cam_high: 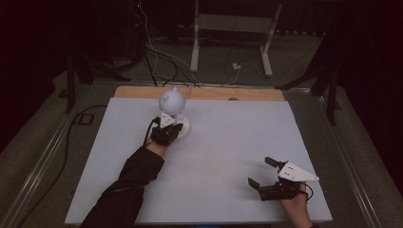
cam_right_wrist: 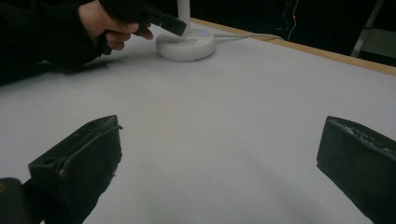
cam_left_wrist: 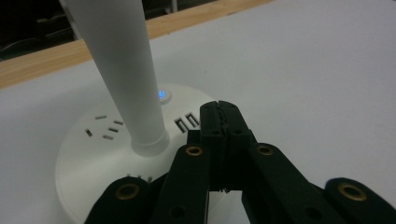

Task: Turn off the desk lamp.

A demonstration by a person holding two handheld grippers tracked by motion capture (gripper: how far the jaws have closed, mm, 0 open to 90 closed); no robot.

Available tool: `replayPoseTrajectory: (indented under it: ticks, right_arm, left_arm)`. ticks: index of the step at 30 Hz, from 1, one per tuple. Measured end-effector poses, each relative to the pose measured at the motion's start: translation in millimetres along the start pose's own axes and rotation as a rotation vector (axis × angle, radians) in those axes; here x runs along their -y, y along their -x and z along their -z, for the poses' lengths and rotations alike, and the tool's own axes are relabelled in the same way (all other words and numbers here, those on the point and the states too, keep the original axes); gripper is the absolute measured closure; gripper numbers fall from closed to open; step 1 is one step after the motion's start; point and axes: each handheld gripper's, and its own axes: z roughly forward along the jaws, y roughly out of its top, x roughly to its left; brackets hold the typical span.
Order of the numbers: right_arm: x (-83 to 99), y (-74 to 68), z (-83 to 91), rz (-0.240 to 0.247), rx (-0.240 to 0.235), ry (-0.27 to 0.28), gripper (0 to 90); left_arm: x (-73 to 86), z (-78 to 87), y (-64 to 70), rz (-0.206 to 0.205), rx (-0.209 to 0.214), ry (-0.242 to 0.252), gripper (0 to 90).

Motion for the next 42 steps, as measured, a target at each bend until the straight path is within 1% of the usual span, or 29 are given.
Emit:
replayPoseTrajectory:
  ticks: [1,3,5,6,7,8,9,10,11,12,14,15,16,17,19,20,21,22,23,25,26,28,31,33,34,36,38,42]
  right_arm:
    - [0.0,-0.1,-0.2,0.003,0.001,-0.001,0.0]
    - [-0.2,-0.4,-0.3,0.003,0.0,-0.001,0.0]
    - [-0.2,-0.2,-0.2,0.003,0.0,-0.001,0.0]
    - [-0.2,0.0,-0.2,0.002,0.001,-0.001,0.0]
    - [-0.2,0.1,-0.1,0.002,0.001,-0.001,0.0]
    - [-0.3,0.2,0.0,0.002,0.002,0.0,0.0]
    - [-0.4,0.3,0.0,0.004,0.002,0.002,0.0]
    - [-0.4,0.2,0.0,0.004,0.002,0.002,0.0]
    - [-0.5,0.0,0.0,0.003,0.001,0.001,0.0]
    - [-0.5,0.0,0.0,0.003,0.001,0.001,0.0]
    - [-0.6,-0.1,-0.1,0.004,0.0,0.001,0.0]
    - [-0.7,0.0,0.0,0.005,0.001,0.002,0.0]
    - [-0.7,0.0,0.0,0.005,0.001,0.002,0.0]
    - [-0.7,0.1,0.0,0.006,0.001,0.002,0.0]
    - [-0.7,0.2,-0.1,0.005,0.002,0.003,0.0]
    - [-0.7,0.0,-0.3,0.004,0.001,0.0,0.0]
    - [-0.7,0.0,-0.3,0.004,0.001,0.0,0.0]
    - [-0.7,-0.2,-0.5,0.005,0.001,0.0,0.0]
    - [-0.6,-0.3,-0.9,0.006,0.0,-0.001,0.0]
    - [-0.5,-0.4,-1.4,0.008,-0.002,-0.006,0.0]
    - [-0.5,-0.4,-1.4,0.008,-0.002,-0.006,0.0]
    - [-0.6,-0.5,-1.8,0.01,-0.003,-0.006,0.0]
    - [-0.7,-0.8,-1.9,0.01,-0.002,-0.008,0.0]
    - [-1.0,-0.8,-1.5,0.012,-0.001,-0.005,0.0]
    - [-1.0,-0.8,-1.5,0.012,-0.001,-0.005,0.0]
    - [-1.1,-0.9,-1.1,0.012,-0.001,-0.004,0.0]
    - [-1.1,-0.5,-1.2,0.01,-0.002,-0.004,0.0]
    - [-1.0,-0.8,-1.5,0.012,-0.003,-0.005,0.0]
  left_arm:
    - [-3.5,3.7,0.8,0.004,0.012,0.006,88.3]
    - [-5.1,6.1,0.7,0.003,0.016,0.004,84.7]
    - [-9.0,12.5,-0.2,0.026,0.045,0.007,83.0]
    - [-9.0,12.5,-0.2,0.026,0.045,0.007,81.3]
    - [-10.1,14.9,-0.6,0.032,0.054,0.005,79.4]
    - [-11.9,19.6,-1.2,0.044,0.077,0.002,77.5]
    - [-12.5,22.0,-1.5,0.046,0.089,-0.003,74.8]
    - [-12.5,22.0,-1.5,0.046,0.089,-0.003,72.2]
    - [-12.8,24.4,-0.9,0.045,0.087,-0.004,67.7]
    - [-13.1,26.7,-0.3,0.047,0.089,-0.007,67.7]
    - [-13.6,30.9,0.8,0.053,0.084,-0.013,57.6]
    - [-13.9,33.1,0.6,0.055,0.085,-0.018,50.0]
    - [-14.2,35.2,0.5,0.061,0.088,-0.02,50.0]
    - [-14.6,37.2,0.7,0.063,0.09,-0.021,47.8]
    - [-14.8,41.3,1.2,0.066,0.095,-0.025,42.5]
    - [-14.6,43.4,1.6,0.063,0.096,-0.028,37.5]
    - [-14.2,45.7,2.3,0.059,0.093,-0.026,37.5]
    - [-13.6,48.1,2.2,0.063,0.1,-0.025,35.8]
    - [-13.1,50.0,2.2,0.069,0.111,-0.032,29.7]
    - [-11.5,54.2,3.0,0.057,0.112,-0.04,23.0]
    - [-10.8,56.2,2.7,0.063,0.122,-0.045,23.0]
    - [-8.9,60.0,1.3,0.062,0.14,-0.059,15.1]
    - [-4.3,65.7,-1.5,0.071,0.136,-0.067,11.3]
    - [-0.1,68.6,-4.6,0.082,0.151,-0.079,6.6]
    - [2.1,70.4,-6.3,0.087,0.157,-0.08,6.6]
    - [6.0,74.3,-9.6,0.094,0.173,-0.078,2.8]
    - [9.3,79.1,-12.1,0.101,0.178,-0.072,1.8]
    - [17.4,89.8,-15.3,0.093,0.19,-0.07,0.5]
